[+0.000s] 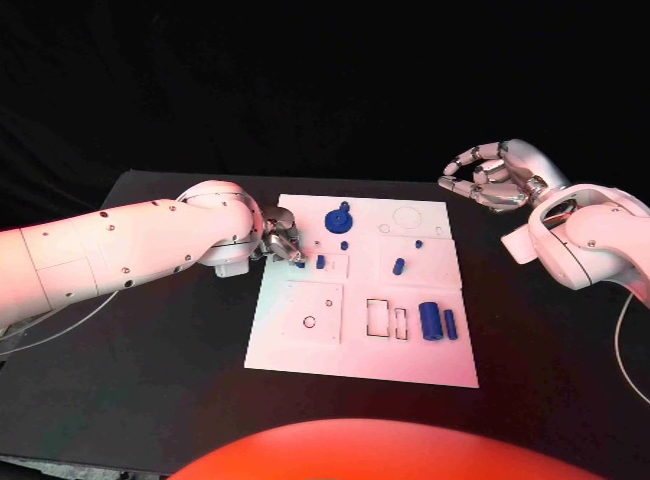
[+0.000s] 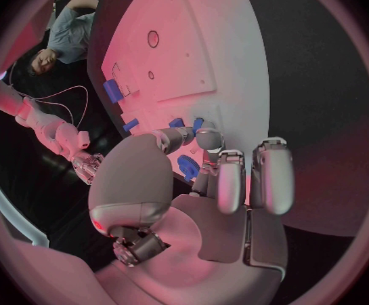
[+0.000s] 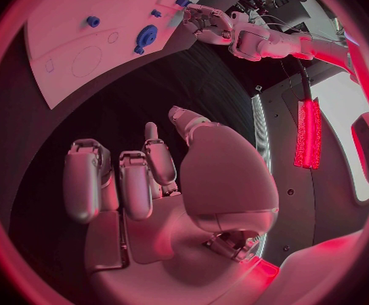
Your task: Assemble the parts on the task board
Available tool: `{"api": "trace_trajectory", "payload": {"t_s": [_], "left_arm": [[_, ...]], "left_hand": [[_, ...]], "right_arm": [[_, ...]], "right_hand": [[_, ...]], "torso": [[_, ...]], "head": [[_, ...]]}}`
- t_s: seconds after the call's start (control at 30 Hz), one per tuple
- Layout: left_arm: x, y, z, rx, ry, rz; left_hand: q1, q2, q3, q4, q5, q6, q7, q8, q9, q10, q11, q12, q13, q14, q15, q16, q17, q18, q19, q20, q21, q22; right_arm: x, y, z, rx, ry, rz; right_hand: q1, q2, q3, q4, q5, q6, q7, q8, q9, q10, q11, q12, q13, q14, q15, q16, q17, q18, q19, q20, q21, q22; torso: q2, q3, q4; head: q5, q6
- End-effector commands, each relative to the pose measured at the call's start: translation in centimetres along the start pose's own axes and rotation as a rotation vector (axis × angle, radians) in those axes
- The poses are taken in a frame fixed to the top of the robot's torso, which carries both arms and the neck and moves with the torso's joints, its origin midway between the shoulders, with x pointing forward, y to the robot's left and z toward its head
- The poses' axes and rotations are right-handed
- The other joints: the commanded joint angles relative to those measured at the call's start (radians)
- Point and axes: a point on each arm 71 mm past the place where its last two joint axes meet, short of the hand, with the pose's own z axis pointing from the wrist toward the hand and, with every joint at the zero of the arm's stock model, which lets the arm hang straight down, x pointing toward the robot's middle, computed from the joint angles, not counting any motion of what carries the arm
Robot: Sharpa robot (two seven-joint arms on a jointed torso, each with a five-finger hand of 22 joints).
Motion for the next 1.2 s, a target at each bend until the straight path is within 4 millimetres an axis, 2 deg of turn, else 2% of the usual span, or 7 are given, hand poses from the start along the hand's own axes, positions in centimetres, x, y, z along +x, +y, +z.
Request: {"api": "trace_trajectory", "payload": {"t_s": [0.03,0.37,0.57,0.93,1.1,1.2], "left_arm": [[0.3,-0.3,0.1,0.009,0.033,0.007],[0.6,-0.8,0.6,0.002,0.074,0.027],[0.6,-1.1,0.8,-0.004,0.073,0.038],[0.5,-1.4,1.0,-0.005,0.066,0.038],[0.4,-1.2,1.0,-0.009,0.059,0.032],[0.3,-1.0,1.0,-0.013,0.053,0.027]], "left_hand": [[0.001,0.006,0.164,-0.161,0.003,0.004,-0.014,0.004,-0.002,0.003,0.0,0.001,-0.001,0.104,-0.006,0.006,0.257,-0.006,0.004,-0.001,0.004,0.019],[-0.012,0.001,0.162,-0.154,0.002,0.008,-0.015,0.011,0.001,0.009,0.0,0.006,0.005,0.104,-0.006,0.006,0.257,-0.006,0.003,-0.001,0.004,0.019],[-0.022,-0.001,0.156,-0.149,0.001,0.013,-0.018,0.017,0.004,0.014,-0.003,0.009,0.007,0.104,-0.008,0.007,0.259,-0.007,0.005,-0.002,0.006,0.022],[-0.056,-0.006,0.125,-0.125,-0.005,0.017,-0.026,0.026,0.011,0.018,-0.008,0.007,0.002,0.104,-0.013,0.006,0.257,-0.007,0.005,-0.004,0.006,0.024],[-0.094,-0.019,0.068,-0.091,-0.01,0.02,-0.033,0.025,0.011,0.014,-0.013,0.005,-0.004,0.103,-0.018,0.005,0.256,-0.007,0.006,-0.006,0.006,0.025],[-0.132,-0.028,0.019,-0.05,-0.013,0.026,-0.033,0.022,0.008,0.009,-0.013,0.005,-0.006,0.103,-0.019,0.004,0.254,-0.007,0.006,-0.007,0.005,0.025]], "right_arm": [[0.2,0.1,0.0,-0.01,0.014,-0.001],[0.1,0.1,0.0,-0.009,0.013,-0.001],[0.1,0.0,0.0,-0.009,0.013,-0.001],[0.1,0.1,0.0,-0.01,0.012,-0.001],[0.1,0.0,0.0,-0.01,0.01,-0.001],[0.1,0.0,0.0,-0.01,0.009,-0.001]], "right_hand": [[-0.01,0.004,0.0,0.007,0.004,-0.007,-0.003,0.004,-0.001,0.003,-0.006,0.0,0.0,0.068,-0.002,-0.002,0.106,0.017,0.008,-0.006,-0.004,0.007],[-0.01,0.004,0.0,0.007,0.004,-0.007,-0.003,0.004,-0.001,0.003,-0.006,0.0,0.0,0.068,-0.002,-0.002,0.106,0.017,0.008,-0.006,-0.004,0.007],[-0.01,0.004,0.0,0.007,0.004,-0.007,-0.003,0.004,-0.001,0.003,-0.006,0.0,0.0,0.068,-0.002,-0.002,0.106,0.017,0.008,-0.006,-0.004,0.007],[-0.01,0.004,0.0,0.007,0.004,-0.007,-0.003,0.004,-0.001,0.003,-0.006,0.0,0.0,0.068,-0.002,-0.002,0.106,0.017,0.008,-0.006,-0.004,0.007],[-0.009,0.003,0.0,0.007,0.004,-0.008,-0.003,0.005,-0.002,0.001,-0.006,-0.002,-0.002,0.067,-0.002,-0.003,0.104,0.018,0.007,-0.006,-0.007,0.005],[-0.009,0.003,-0.001,0.007,0.004,-0.008,-0.003,0.005,-0.002,0.001,-0.006,-0.003,-0.003,0.067,-0.002,-0.003,0.104,0.018,0.007,-0.006,-0.008,0.004]], "torso": [[0.0,0.001,-0.0009],[0.001,0.001,-0.0027],[-0.001,0.002,-0.001],[0.0,0.0017,-0.0008],[-0.001,0.0012,-0.001],[0.0,0.0012,-0.0008]], "head": [[0.0,-0.002],[-0.001,-0.006],[-0.003,-0.008],[-0.004,-0.007],[-0.004,-0.005],[-0.006,-0.003]]}}
